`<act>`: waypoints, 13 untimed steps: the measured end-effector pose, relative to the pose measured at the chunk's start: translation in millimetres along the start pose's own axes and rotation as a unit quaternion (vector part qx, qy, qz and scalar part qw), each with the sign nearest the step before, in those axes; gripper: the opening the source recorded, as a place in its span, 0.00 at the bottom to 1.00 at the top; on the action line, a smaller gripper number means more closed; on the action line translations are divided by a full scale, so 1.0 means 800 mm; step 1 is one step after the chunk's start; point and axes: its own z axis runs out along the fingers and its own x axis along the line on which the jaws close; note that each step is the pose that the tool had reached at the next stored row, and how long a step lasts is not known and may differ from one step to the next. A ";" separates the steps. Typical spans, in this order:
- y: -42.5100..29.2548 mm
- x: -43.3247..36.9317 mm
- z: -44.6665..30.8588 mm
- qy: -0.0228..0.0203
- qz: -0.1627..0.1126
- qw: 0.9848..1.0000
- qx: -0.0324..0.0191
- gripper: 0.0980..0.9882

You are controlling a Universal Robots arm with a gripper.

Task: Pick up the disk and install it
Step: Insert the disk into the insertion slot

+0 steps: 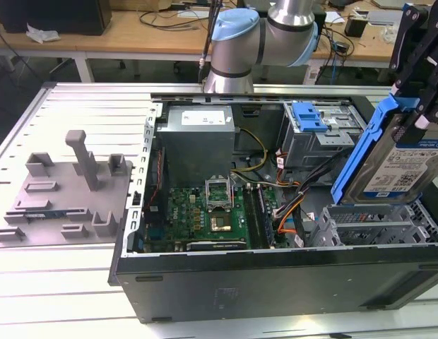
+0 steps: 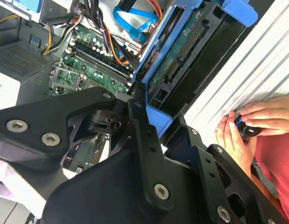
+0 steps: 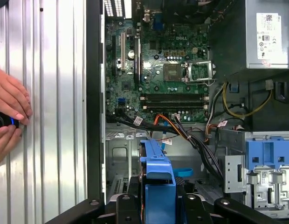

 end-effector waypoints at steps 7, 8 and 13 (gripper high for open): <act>-0.0012 0.000 0.0024 0.000 0.000 1.000 0.000 0.30; -0.0014 0.001 0.0029 0.000 0.000 1.000 0.000 0.30; -0.0031 0.002 0.0043 0.000 -0.001 1.000 0.000 0.30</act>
